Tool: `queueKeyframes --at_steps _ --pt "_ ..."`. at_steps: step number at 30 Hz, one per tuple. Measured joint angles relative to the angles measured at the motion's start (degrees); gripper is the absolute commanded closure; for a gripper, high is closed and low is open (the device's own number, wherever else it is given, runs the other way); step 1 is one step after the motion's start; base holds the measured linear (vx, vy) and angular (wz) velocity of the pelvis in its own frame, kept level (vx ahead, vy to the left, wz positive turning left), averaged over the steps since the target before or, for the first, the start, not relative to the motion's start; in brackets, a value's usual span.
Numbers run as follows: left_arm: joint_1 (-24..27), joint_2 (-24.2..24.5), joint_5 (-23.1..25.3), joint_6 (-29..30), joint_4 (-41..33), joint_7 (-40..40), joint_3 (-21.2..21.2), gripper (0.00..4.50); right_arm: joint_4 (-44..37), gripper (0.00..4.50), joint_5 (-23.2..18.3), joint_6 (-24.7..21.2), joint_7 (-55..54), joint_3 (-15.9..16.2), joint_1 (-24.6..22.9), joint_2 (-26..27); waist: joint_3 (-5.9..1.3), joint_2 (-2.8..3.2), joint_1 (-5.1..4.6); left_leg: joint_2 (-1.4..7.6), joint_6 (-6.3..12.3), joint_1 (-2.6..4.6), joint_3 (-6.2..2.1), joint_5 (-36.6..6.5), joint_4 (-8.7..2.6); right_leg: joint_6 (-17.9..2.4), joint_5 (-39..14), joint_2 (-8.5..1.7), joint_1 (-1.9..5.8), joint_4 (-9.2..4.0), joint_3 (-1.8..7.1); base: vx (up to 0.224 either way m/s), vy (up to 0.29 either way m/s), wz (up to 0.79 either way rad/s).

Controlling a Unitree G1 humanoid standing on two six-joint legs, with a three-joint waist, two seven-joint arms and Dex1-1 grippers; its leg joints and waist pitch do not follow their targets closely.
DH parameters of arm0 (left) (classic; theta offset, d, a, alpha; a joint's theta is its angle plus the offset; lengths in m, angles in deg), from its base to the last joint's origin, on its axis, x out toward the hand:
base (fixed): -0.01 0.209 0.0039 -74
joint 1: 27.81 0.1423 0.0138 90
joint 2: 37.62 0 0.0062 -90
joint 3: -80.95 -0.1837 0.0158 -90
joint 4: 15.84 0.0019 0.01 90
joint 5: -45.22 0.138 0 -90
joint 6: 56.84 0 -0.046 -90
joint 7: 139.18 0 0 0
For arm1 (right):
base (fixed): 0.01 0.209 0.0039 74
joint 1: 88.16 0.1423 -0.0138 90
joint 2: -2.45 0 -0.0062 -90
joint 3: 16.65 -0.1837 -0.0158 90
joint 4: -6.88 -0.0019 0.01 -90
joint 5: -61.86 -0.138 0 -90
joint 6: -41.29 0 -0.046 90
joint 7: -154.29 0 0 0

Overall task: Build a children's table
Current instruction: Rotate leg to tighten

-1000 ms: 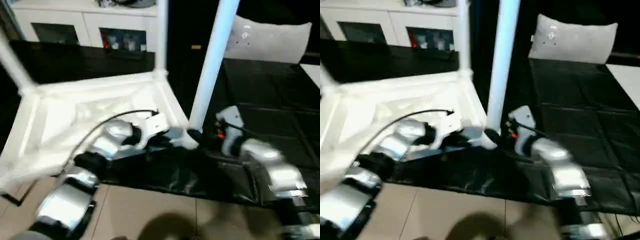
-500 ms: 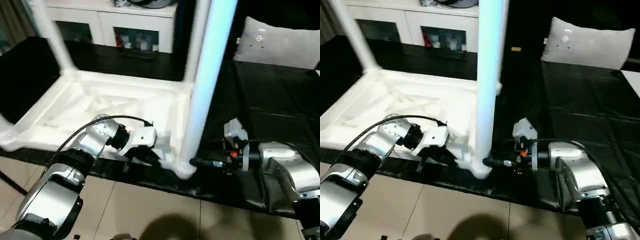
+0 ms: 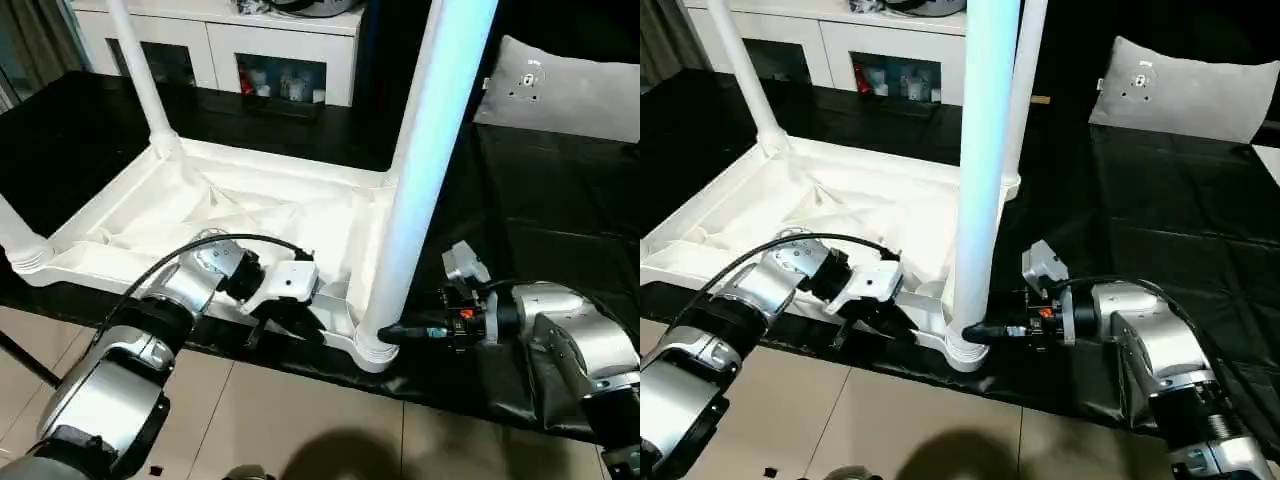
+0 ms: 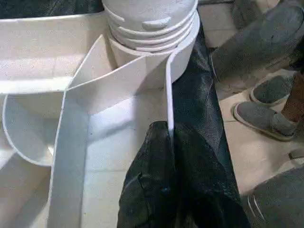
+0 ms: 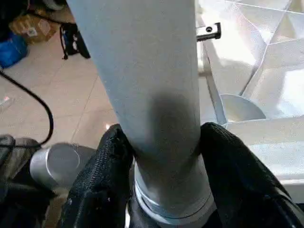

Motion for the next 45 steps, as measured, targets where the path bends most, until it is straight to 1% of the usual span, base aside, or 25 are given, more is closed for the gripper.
queueKeyframes --at_steps 2,4,5,8,11,14,16,18,19,20,23,25,27,28,29,30,32,34,35,37,39,42,43,44,45 --pt "0.2 -0.6 0.0 2.6 -0.1 1.7 0.5 4.5 -1.8 2.59 0.0 -1.5 -3.5 -0.9 -1.3 1.4 0.0 0.0 0.01 0.0 -0.02 0.07 0.0 0.0 -0.01 0.1 0.0 0.01 0.03 0.03 0.0 0.0 0.0 0.0" --pt "0.2 -0.7 0.3 4.6 -0.1 4.8 1.4 4.5 -1.9 2.59 0.2 -1.8 -7.6 -2.0 -1.9 3.3 0.0 0.02 -0.11 0.02 -0.05 0.09 0.0 0.0 0.06 0.2 -0.1 0.02 0.02 0.08 0.0 0.0 0.0 0.0" --pt "0.2 -0.9 0.7 6.3 -0.1 7.3 1.9 4.5 -1.9 2.59 1.1 -1.6 -11.1 -2.7 -2.0 4.8 -0.01 0.03 -0.46 0.01 -0.08 0.14 0.0 0.1 0.07 0.2 -0.1 0.02 0.05 0.07 0.01 0.0 0.0 0.0" --pt "0.2 -2.1 1.4 10.2 -0.1 13.8 3.5 4.5 -1.5 2.59 3.7 -1.7 -20.9 -4.8 -1.9 9.3 -0.01 0.02 -2.01 -0.04 -0.13 0.15 0.0 0.1 0.09 0.2 -0.1 0.0 0.09 0.0 0.02 0.0 0.0 0.0" --pt "-1.1 -6.0 2.6 14.7 1.7 24.3 5.2 4.5 0.1 2.6 7.6 -3.0 -36.8 -7.7 0.2 16.5 -0.01 0.02 -3.95 -0.15 -0.13 0.13 0.0 0.1 0.17 0.2 -0.1 -0.1 0.09 -0.13 0.01 0.0 0.0 0.0" --pt "-2.4 -10.3 2.9 17.5 3.9 33.2 6.5 4.5 2.4 2.61 10.7 -3.2 -49.4 -9.4 2.9 21.4 -0.01 0.02 -5.08 -0.22 -0.12 0.09 -0.01 0.1 0.19 0.2 -0.1 -0.16 0.01 -0.18 0.01 0.0 0.0 0.0" --pt "-2.6 -12.3 2.8 18.8 4.2 37.4 7.2 4.5 3.4 2.61 12.0 -3.2 -55.1 -10.0 4.1 23.4 -0.01 0.02 -5.24 -0.22 -0.11 0.09 -0.02 0.1 0.18 0.2 -0.1 -0.16 0.01 -0.16 0.01 0.0 0.0 0.0" --pt "-2.8 -14.3 2.9 19.3 4.7 41.9 7.6 4.5 4.6 2.61 14.3 -2.8 -60.0 -10.1 5.5 25.0 -0.01 0.02 -5.09 -0.22 -0.1 0.06 -0.05 0.1 0.11 0.2 -0.1 -0.14 0.0 -0.13 0.0 0.0 0.0 0.0" --pt "-2.8 -14.8 2.9 19.3 4.7 43.0 7.7 4.5 4.9 2.06 15.1 -2.3 -61.1 -10.1 5.7 25.4 -0.01 0.02 -4.92 -0.22 -0.09 0.05 -0.06 0.1 0.06 0.2 -0.1 -0.14 -0.01 -0.12 0.0 0.0 0.0 0.0" --pt "-2.8 -15.1 3.0 19.3 4.7 43.6 7.7 4.5 5.0 1.92 16.0 -1.8 -61.9 -10.1 5.7 25.7 -0.02 0.03 -4.72 -0.21 -0.08 0.04 -0.05 0.1 -0.05 0.2 -0.1 -0.13 -0.01 -0.12 0.0 0.0 0.0 0.0" --pt "-2.8 -15.2 3.0 19.2 4.5 43.6 7.8 4.5 5.0 1.9 15.9 -1.2 -61.9 -10.4 5.4 26.1 -0.02 0.03 -4.58 -0.19 -0.08 0.01 -0.06 0.1 -0.26 0.2 0.0 -0.08 -0.05 -0.12 -0.02 0.0 0.0 0.0" --pt "-2.8 -14.9 3.0 18.7 4.5 43.0 7.7 4.5 4.7 1.54 15.5 -1.0 -61.2 -10.5 5.2 25.7 -0.02 0.03 -4.55 -0.18 -0.07 0.02 -0.05 0.0 -0.29 0.1 0.0 -0.08 -0.07 -0.13 -0.02 0.0 0.0 0.0" --pt "-2.8 -14.5 3.0 18.3 4.5 42.3 7.7 4.5 4.1 1.45 14.9 -0.8 -59.2 -10.4 4.6 25.2 -0.01 0.03 -4.57 -0.18 -0.06 0.02 -0.05 0.0 -0.29 0.1 0.0 -0.08 -0.09 -0.13 -0.02 0.0 0.0 0.0" --pt "-2.7 -13.8 3.0 17.8 4.4 41.6 7.3 4.5 3.6 1.38 14.7 -0.8 -58.1 -10.2 4.2 24.1 -0.01 0.03 -4.58 -0.18 -0.06 0.01 -0.05 0.0 -0.28 0.1 0.0 -0.08 -0.1 -0.13 -0.02 0.0 0.0 0.0" --pt "-2.2 -13.3 3.0 16.9 3.7 40.1 6.9 4.5 3.1 1.23 14.1 -0.9 -55.9 -9.2 3.6 22.7 -0.01 0.03 -4.54 -0.18 -0.06 0.01 -0.05 0.0 -0.29 0.1 0.0 -0.08 -0.1 -0.13 -0.02 0.0 0.0 0.0" --pt "-1.7 -12.3 2.9 15.6 3.2 38.6 6.6 4.5 2.5 1.02 13.5 -1.1 -53.2 -9.0 2.7 20.9 0.0 0.02 -4.5 -0.17 -0.06 -0.01 -0.05 0.0 -0.29 0.1 0.0 -0.08 -0.1 -0.14 -0.04 0.0 0.0 0.0" --pt "-0.5 -10.3 2.7 13.2 2.0 34.9 6.1 4.5 1.7 1.0 11.9 -1.4 -47.8 -8.6 0.9 18.2 0.01 0.05 -4.39 -0.13 -0.06 0.01 -0.05 0.0 -0.3 0.1 0.0 -0.06 -0.1 -0.13 -0.04 0.0 0.0 0.0" --pt "0.0 -9.0 2.6 11.5 1.6 32.4 6.0 4.5 1.7 0.75 10.9 -1.6 -44.2 -8.5 0.2 16.9 0.02 0.06 -4.39 -0.11 -0.06 0.01 -0.05 0.0 -0.27 0.1 0.0 -0.04 -0.1 -0.11 -0.05 0.0 0.0 0.0" --pt "0.3 -8.0 2.5 10.2 1.1 29.8 5.5 4.5 1.6 0.62 10.3 -1.3 -40.4 -7.6 0.2 14.5 0.05 0.1 -4.28 -0.12 -0.06 -0.01 -0.05 0.0 -0.23 0.1 0.0 -0.06 -0.11 -0.12 -0.05 0.0 0.0 0.0" --pt "0.8 -6.5 2.1 8.2 0.8 25.7 4.7 4.5 1.1 0.56 9.5 -0.4 -34.4 -6.4 0.1 10.6 0.05 0.09 -3.85 -0.12 -0.06 0.0 -0.05 0.0 -0.16 0.2 -0.1 -0.08 -0.08 -0.12 -0.05 0.0 0.0 0.0" --pt "1.1 -4.7 1.5 5.7 0.7 20.9 3.9 4.5 -0.5 0.33 8.8 0.9 -27.0 -4.8 -0.9 6.2 0.05 0.09 -3.16 -0.11 -0.05 0.04 -0.03 0.0 -0.17 0.3 -0.1 -0.08 -0.04 -0.13 -0.04 0.0 0.0 0.0" --pt "1.2 -3.0 0.8 3.8 0.7 15.9 3.5 4.5 -1.1 0.33 7.3 1.6 -19.3 -3.2 -1.7 3.3 0.05 0.08 -2.71 -0.07 -0.05 0.04 -0.03 0.0 -0.18 0.2 -0.1 -0.06 -0.05 -0.09 -0.05 0.0 0.0 0.0" --pt "1.2 -2.9 0.7 3.6 0.7 15.4 3.5 4.5 -1.1 0.33 7.2 1.7 -18.6 -2.9 -1.8 3.0 0.05 0.08 -2.68 -0.07 -0.05 0.03 -0.03 0.0 -0.19 0.2 -0.1 -0.06 -0.05 -0.09 -0.06 0.0 0.0 0.0" --pt "1.2 -2.2 0.5 2.6 0.7 12.9 3.0 4.5 -1.1 0.46 6.7 2.3 -14.8 -1.8 -2.2 1.7 0.05 0.08 -2.44 -0.05 -0.05 0.03 -0.02 0.0 -0.18 0.2 -0.1 -0.05 -0.05 -0.09 -0.06 0.0 0.0 0.0" --pt "1.2 -1.8 0.5 2.2 0.7 11.6 2.8 4.5 -1.1 0.46 6.5 2.4 -13.0 -1.5 -2.3 1.2 0.05 0.08 -2.35 -0.05 -0.05 0.04 -0.01 0.0 -0.18 0.1 0.0 -0.06 -0.05 -0.09 -0.06 0.0 0.0 0.0"
